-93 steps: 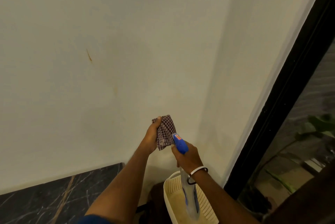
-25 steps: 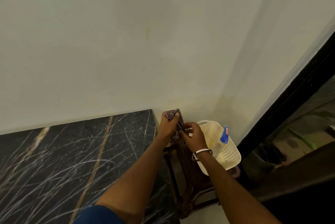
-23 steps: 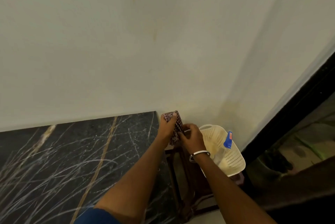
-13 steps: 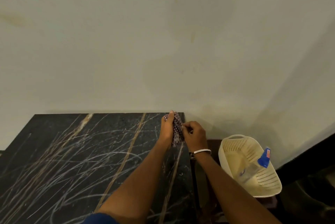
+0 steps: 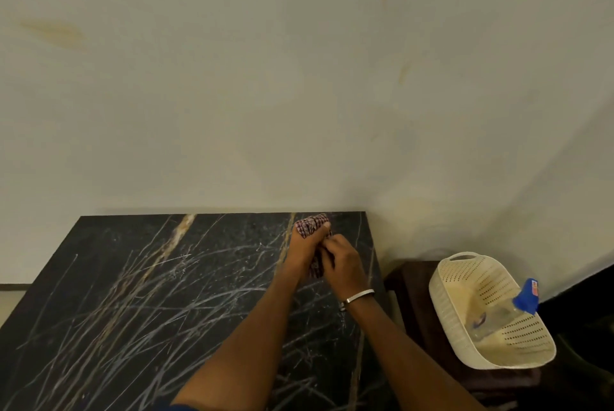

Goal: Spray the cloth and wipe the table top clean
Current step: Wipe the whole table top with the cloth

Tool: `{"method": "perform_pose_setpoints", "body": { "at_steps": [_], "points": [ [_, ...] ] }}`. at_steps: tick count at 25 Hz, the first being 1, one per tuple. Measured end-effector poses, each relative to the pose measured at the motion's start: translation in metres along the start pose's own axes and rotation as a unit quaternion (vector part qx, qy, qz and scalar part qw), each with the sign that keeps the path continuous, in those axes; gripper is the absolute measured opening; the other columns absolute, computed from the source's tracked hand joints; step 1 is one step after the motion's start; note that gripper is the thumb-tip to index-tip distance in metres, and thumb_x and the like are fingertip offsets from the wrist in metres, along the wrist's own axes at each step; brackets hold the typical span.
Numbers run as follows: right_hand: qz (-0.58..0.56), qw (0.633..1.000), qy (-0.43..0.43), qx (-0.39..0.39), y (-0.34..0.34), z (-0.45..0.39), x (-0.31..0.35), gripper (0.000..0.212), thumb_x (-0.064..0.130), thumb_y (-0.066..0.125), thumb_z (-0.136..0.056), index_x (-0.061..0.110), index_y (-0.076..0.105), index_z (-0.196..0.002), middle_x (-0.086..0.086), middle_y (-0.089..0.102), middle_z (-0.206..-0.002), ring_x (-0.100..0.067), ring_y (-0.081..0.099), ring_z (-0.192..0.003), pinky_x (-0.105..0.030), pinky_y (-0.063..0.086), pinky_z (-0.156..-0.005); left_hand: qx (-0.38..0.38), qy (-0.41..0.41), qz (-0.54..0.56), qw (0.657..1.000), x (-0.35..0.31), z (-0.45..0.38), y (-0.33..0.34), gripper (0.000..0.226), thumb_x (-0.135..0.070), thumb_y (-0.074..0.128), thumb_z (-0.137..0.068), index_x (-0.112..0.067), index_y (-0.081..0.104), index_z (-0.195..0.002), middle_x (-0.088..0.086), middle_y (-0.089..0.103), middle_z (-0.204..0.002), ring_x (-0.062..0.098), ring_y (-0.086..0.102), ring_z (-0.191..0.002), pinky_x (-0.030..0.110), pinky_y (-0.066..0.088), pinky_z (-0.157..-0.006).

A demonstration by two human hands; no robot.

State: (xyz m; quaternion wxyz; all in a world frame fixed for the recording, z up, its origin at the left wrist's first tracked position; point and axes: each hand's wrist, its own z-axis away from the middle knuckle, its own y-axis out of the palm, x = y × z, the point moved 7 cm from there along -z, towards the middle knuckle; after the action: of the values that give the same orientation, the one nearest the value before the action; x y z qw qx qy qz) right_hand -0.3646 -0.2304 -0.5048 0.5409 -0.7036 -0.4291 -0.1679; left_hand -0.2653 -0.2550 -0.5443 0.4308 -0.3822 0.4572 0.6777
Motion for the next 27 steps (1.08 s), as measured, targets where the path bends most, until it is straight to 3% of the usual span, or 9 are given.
{"method": "perform_pose_setpoints", "body": {
  "at_steps": [3,6,8,10,14,19,21,24,27],
  "points": [
    [-0.04,0.998,0.027,-0.037,0.004,0.0,0.007,0.019,0.005,0.055,-0.092,0.007,0.067,-0.106,-0.002,0.063,-0.101,-0.004,0.058,-0.089,-0.01,0.045,-0.081,-0.019,-0.045,0.025,0.999,0.003,-0.007,-0.027,0.022,-0.026,0.062,-0.091,-0.006,0.065,-0.1,0.016,0.066,-0.096,0.032,0.063,-0.093,0.049,0.053,-0.09],
    [-0.127,0.962,0.172,-0.168,-0.001,0.004,-0.013,0.013,0.008,0.06,-0.09,0.013,0.061,-0.102,-0.006,0.059,-0.101,-0.012,0.059,-0.088,-0.018,0.046,-0.076,-0.036,-0.086,0.042,0.995,-0.003,-0.007,-0.042,0.037,-0.031,0.056,-0.094,-0.002,0.057,-0.117,0.023,0.063,-0.115,0.039,0.062,-0.105,0.055,0.051,-0.093],
    [-0.252,0.901,0.319,-0.149,0.019,0.009,-0.033,0.013,0.018,0.055,-0.095,0.011,0.06,-0.105,-0.01,0.061,-0.106,-0.025,0.06,-0.097,-0.029,0.049,-0.08,-0.045,-0.116,0.054,0.991,-0.002,-0.006,-0.046,0.048,-0.038,0.058,-0.092,-0.003,0.051,-0.125,0.023,0.061,-0.122,0.039,0.061,-0.11,0.056,0.051,-0.092],
    [-0.322,0.859,0.387,-0.093,0.039,0.01,-0.039,0.022,0.026,0.047,-0.099,0.012,0.064,-0.103,-0.012,0.065,-0.107,-0.028,0.06,-0.099,-0.038,0.052,-0.083,-0.038,-0.156,0.072,0.984,0.005,-0.003,-0.049,0.066,-0.047,0.064,-0.083,-0.008,0.044,-0.132,0.021,0.059,-0.125,0.038,0.062,-0.11,0.055,0.052,-0.09],
    [-0.378,0.822,0.422,-0.06,0.052,0.008,-0.05,0.02,0.027,0.052,-0.096,0.015,0.067,-0.092,-0.011,0.068,-0.099,-0.033,0.062,-0.101,-0.046,0.052,-0.09,-0.018,-0.161,0.055,0.985,0.014,-0.009,-0.047,0.047,-0.04,0.052,-0.095,-0.008,0.047,-0.129,0.02,0.06,-0.122,0.037,0.061,-0.11,0.053,0.051,-0.094],
    [-0.49,0.725,0.483,-0.038,0.07,0.011,-0.072,0.041,0.033,0.06,-0.089,0.005,0.064,-0.118,-0.019,0.068,-0.113,-0.037,0.062,-0.109,-0.054,0.046,-0.099,-0.007,-0.138,-0.016,0.99,0.032,-0.028,-0.037,0.051,-0.062,0.046,-0.09,-0.017,0.055,-0.115,0.015,0.061,-0.121,0.03,0.062,-0.11,0.051,0.049,-0.098],
    [-0.544,0.69,0.476,-0.034,0.071,0.007,-0.076,0.042,0.031,0.057,-0.09,0.004,0.062,-0.121,-0.021,0.065,-0.117,-0.039,0.059,-0.112,-0.054,0.045,-0.101,-0.009,-0.156,-0.044,0.987,0.04,-0.034,-0.031,0.078,-0.078,0.041,-0.08,-0.016,0.049,-0.127,0.011,0.058,-0.128,0.028,0.058,-0.115,0.047,0.047,-0.101],
    [-0.595,0.653,0.468,-0.033,0.072,0.002,-0.086,0.05,0.034,0.059,-0.084,0.004,0.06,-0.124,-0.021,0.064,-0.121,-0.037,0.06,-0.111,-0.05,0.05,-0.093,-0.023,-0.15,-0.082,0.985,0.038,-0.043,-0.017,0.07,-0.063,0.027,-0.094,-0.01,0.041,-0.138,0.008,0.051,-0.133,0.026,0.052,-0.121,0.035,0.044,-0.099],
    [-0.613,0.633,0.472,-0.024,0.077,0.0,-0.107,0.056,0.036,0.062,-0.081,0.006,0.058,-0.128,-0.021,0.06,-0.126,-0.036,0.058,-0.113,-0.049,0.052,-0.089,-0.045,-0.088,-0.163,0.982,0.039,-0.061,-0.008,0.059,-0.059,0.027,-0.096,-0.009,0.057,-0.106,0.012,0.059,-0.11,0.02,0.059,-0.098,0.023,0.047,-0.083]
  ]
}}
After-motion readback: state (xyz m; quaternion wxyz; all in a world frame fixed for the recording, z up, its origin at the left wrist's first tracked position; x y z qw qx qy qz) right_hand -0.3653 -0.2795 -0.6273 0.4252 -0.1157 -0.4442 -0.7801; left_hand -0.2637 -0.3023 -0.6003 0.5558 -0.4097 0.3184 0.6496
